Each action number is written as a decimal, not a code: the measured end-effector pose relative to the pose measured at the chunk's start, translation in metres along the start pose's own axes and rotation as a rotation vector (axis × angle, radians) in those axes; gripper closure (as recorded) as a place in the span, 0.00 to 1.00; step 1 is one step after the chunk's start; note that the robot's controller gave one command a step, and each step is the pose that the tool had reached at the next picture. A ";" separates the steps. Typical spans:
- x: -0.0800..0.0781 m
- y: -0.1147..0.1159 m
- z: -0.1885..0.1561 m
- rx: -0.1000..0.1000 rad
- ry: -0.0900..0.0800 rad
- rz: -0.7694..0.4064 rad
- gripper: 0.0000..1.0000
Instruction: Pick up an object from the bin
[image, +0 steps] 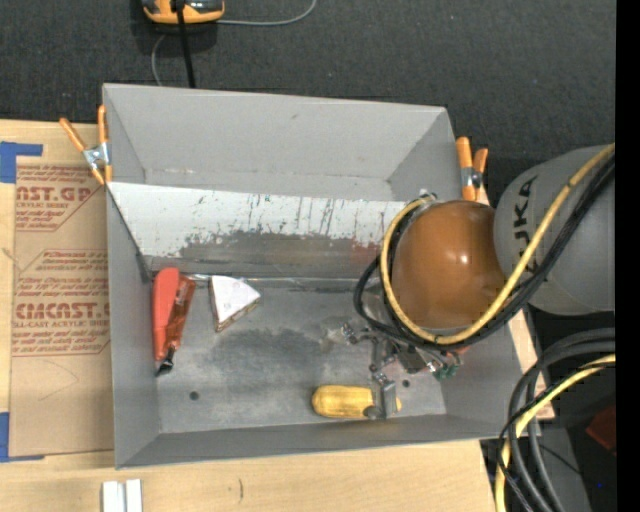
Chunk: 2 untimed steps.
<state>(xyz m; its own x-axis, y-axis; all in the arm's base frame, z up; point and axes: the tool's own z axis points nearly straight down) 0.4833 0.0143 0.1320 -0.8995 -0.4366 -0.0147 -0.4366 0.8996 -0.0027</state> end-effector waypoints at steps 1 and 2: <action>-0.001 0.000 0.021 -0.002 0.001 -0.272 0.00; -0.013 0.010 0.063 -0.003 -0.001 -0.889 1.00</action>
Offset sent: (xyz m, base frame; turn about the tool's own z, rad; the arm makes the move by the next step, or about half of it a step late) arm 0.0083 0.0134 -0.0620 -0.8916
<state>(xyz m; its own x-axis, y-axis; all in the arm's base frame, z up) 0.4911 0.0293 0.0694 -0.2275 -0.9737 -0.0097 -0.9737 0.2276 -0.0106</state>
